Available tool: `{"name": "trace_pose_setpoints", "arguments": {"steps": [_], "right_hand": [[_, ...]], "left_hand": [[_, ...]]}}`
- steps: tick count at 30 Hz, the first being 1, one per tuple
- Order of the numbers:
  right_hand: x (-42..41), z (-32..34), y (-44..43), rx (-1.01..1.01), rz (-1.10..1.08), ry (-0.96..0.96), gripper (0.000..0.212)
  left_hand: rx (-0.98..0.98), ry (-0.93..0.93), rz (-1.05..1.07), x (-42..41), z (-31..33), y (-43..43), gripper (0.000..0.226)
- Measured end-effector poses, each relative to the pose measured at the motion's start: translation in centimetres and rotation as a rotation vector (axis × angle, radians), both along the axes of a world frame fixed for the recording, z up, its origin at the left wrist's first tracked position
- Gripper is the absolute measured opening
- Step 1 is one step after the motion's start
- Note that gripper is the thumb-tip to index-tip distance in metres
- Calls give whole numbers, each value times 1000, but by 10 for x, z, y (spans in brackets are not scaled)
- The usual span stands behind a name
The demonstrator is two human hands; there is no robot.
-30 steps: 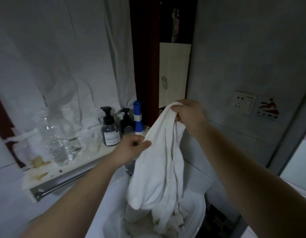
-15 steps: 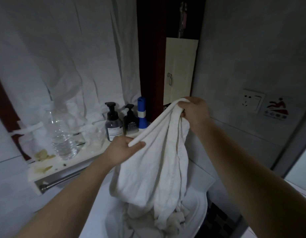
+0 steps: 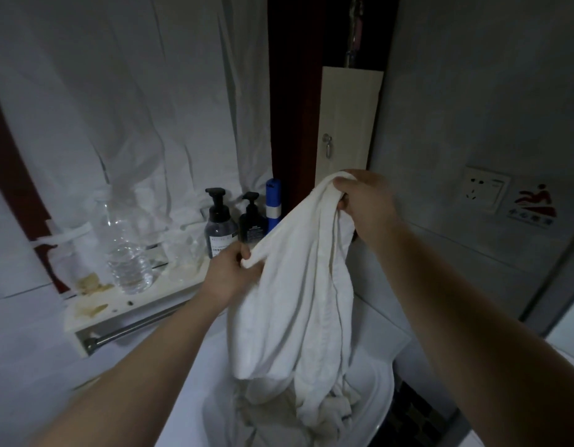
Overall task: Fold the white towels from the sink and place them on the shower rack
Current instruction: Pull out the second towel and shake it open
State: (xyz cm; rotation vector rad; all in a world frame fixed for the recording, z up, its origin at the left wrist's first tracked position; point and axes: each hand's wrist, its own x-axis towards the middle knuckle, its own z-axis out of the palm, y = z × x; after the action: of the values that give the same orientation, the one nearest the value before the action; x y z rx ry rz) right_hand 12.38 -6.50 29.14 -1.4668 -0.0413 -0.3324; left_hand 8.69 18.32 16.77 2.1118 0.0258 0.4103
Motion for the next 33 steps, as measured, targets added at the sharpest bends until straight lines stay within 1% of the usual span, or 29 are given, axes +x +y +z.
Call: {"name": "trace_pose_setpoints", "arguments": {"steps": [2,5,8,10,12,14,17,18,21,23,25,26,27,29,31,33], "right_hand": [[0,5,-1,-8,-40,-27,20],[3,13,-2,25,-86,-58,15],[5,19,-4,44,-137,-79,15],[8,19,-7,48,-177,-94,16],[13,16,-12,47,-227,-91,17],[18,12,-16,52,-262,-67,16],[23,3,-18,73,-287,-35,19],[24,0,-18,72,-290,-33,21],[26,-8,-15,49,-282,-29,19],[28,-11,-16,37,-295,-27,19],[30,-11,-19,36,-324,-23,20],[30,-11,-21,28,-347,-22,19],[31,-11,-23,16,-371,-25,20],[31,-12,-26,-13,-419,-29,22],[31,-14,-29,-30,-474,-22,20],[33,-18,-33,-43,-507,-16,19]], "left_hand": [[33,-51,3,-1,2,-1,31],[74,-147,-18,-2,6,2,42],[187,-245,-109,-5,7,7,56],[292,-258,-140,-6,4,14,63],[420,-215,-114,-6,2,21,56],[509,-138,-71,-5,-3,29,49],[560,30,-19,-3,-9,40,28],[563,77,-5,-2,-11,42,26],[549,132,40,-1,-12,47,27],[551,168,26,-2,-14,51,28],[626,248,-18,-5,-17,53,36],[664,260,-31,-8,-18,54,40],[671,247,-45,-9,-21,58,40],[591,182,-85,-16,-27,68,36],[462,90,-145,-21,-28,78,38],[251,34,-161,-27,-24,84,34]]}}
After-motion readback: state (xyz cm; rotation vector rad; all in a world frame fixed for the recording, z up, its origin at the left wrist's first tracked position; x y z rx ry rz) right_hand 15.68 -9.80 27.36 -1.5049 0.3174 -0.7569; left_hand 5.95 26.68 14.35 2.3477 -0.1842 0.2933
